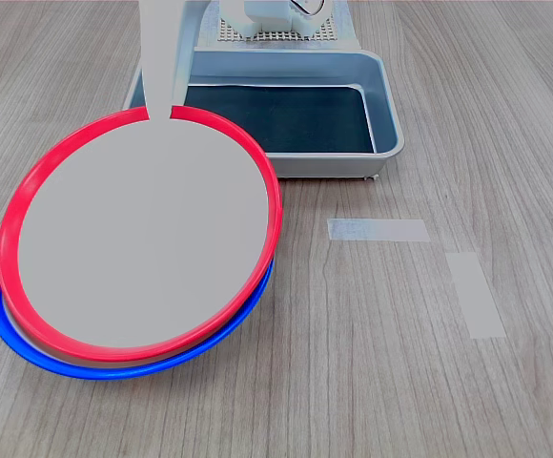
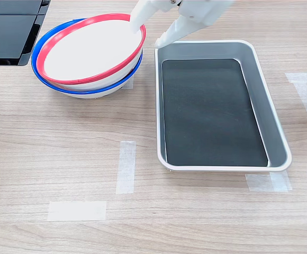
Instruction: Lift the stacked dish and set it down on the table.
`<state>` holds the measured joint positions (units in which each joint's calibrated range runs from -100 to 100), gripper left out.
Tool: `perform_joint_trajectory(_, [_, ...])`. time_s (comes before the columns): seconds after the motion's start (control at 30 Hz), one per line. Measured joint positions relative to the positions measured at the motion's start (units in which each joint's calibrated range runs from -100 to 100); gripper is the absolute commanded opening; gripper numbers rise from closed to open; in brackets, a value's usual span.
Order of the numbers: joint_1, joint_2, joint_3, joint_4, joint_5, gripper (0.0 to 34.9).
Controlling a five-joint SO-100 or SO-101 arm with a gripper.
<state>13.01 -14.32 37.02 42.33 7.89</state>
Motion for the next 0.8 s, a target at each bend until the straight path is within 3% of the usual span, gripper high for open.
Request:
perform_joint_trajectory(0.2, [-0.1, 2.5, -2.9, -1.0, 0.0, 12.3])
perform_joint_trajectory(0.27, [-0.1, 3.1, -3.4, -1.6, 0.0, 8.8])
perform_joint_trajectory(0.3, [-0.1, 3.3, -3.5, -1.8, 0.0, 5.7])
perform_joint_trajectory(0.33, [-0.1, 3.8, -3.9, -1.8, 0.0, 0.3])
perform_joint_trajectory(0.8, [0.1, 3.8, -5.4, -1.8, 0.2, 0.1])
